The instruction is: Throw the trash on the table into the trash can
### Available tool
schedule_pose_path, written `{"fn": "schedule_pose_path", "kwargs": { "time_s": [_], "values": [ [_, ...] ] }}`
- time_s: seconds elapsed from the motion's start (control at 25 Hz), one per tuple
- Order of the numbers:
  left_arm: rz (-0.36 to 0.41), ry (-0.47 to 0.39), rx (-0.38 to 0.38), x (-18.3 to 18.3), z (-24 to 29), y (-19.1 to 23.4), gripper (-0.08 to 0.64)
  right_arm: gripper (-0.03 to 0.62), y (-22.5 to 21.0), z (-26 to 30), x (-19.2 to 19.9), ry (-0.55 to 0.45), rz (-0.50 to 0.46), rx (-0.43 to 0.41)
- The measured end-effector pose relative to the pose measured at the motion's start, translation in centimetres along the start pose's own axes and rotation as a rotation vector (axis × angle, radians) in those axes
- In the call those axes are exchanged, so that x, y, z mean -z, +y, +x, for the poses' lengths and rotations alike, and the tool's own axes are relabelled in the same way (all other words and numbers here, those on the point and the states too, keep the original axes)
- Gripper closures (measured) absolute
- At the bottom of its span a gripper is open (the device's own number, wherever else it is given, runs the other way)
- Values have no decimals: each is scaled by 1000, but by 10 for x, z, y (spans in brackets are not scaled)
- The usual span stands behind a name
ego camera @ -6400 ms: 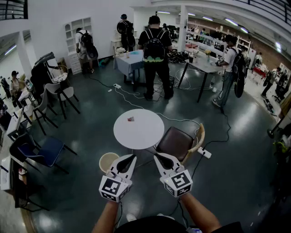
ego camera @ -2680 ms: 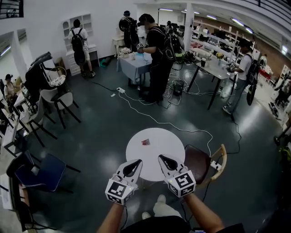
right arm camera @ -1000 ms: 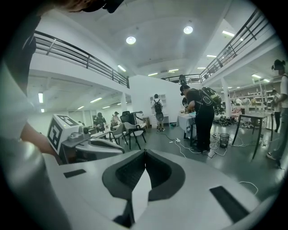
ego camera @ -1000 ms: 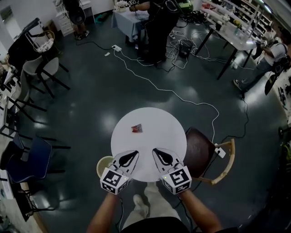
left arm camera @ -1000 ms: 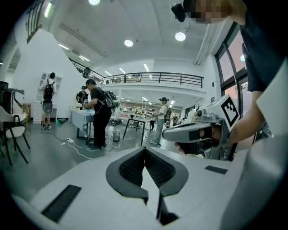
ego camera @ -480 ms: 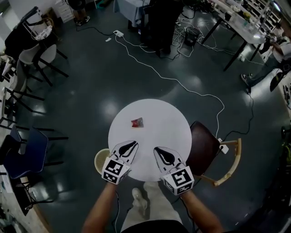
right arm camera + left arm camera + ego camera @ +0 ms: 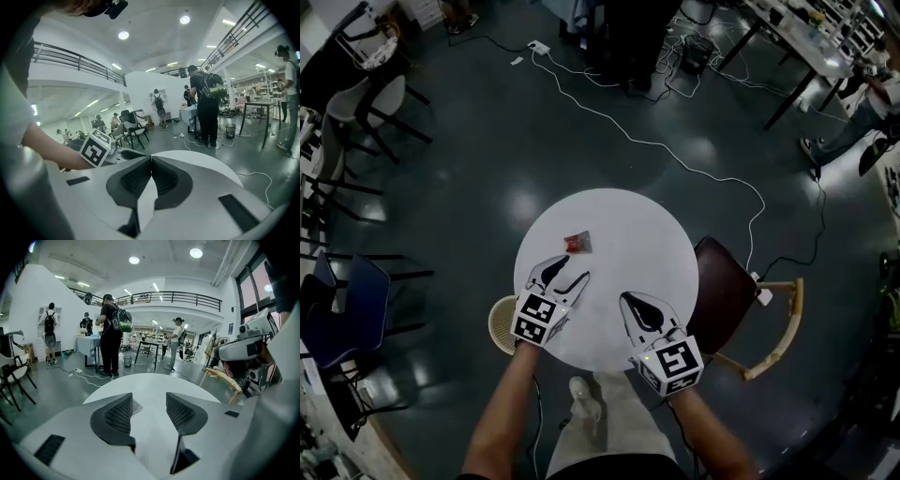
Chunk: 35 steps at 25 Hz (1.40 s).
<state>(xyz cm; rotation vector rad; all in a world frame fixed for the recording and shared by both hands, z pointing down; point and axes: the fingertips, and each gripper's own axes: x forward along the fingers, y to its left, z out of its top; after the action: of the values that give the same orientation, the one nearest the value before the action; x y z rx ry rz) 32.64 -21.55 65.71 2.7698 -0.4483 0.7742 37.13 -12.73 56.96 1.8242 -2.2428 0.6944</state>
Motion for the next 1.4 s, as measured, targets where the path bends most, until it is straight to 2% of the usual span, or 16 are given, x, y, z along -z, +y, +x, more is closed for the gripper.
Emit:
{"fn": "schedule_pose_path", "kwargs": {
  "time_s": [0.32, 0.52, 0.76, 1.2, 1.4],
  "values": [
    [63, 59, -60, 21, 39, 35, 239, 574, -29, 12, 21, 15, 28, 31],
    [89, 102, -60, 31, 58, 53, 206, 574, -34, 22, 34, 31, 47, 27],
    [105, 138, -33, 39, 90, 62, 201, 574, -49, 35, 49, 44, 65, 30],
    [92, 203, -7, 50, 112, 71, 202, 574, -54, 50, 55, 49, 80, 20],
    [139, 251, -2, 55, 117, 67, 210, 574, -52, 53, 55, 48, 88, 13]
  ]
}}
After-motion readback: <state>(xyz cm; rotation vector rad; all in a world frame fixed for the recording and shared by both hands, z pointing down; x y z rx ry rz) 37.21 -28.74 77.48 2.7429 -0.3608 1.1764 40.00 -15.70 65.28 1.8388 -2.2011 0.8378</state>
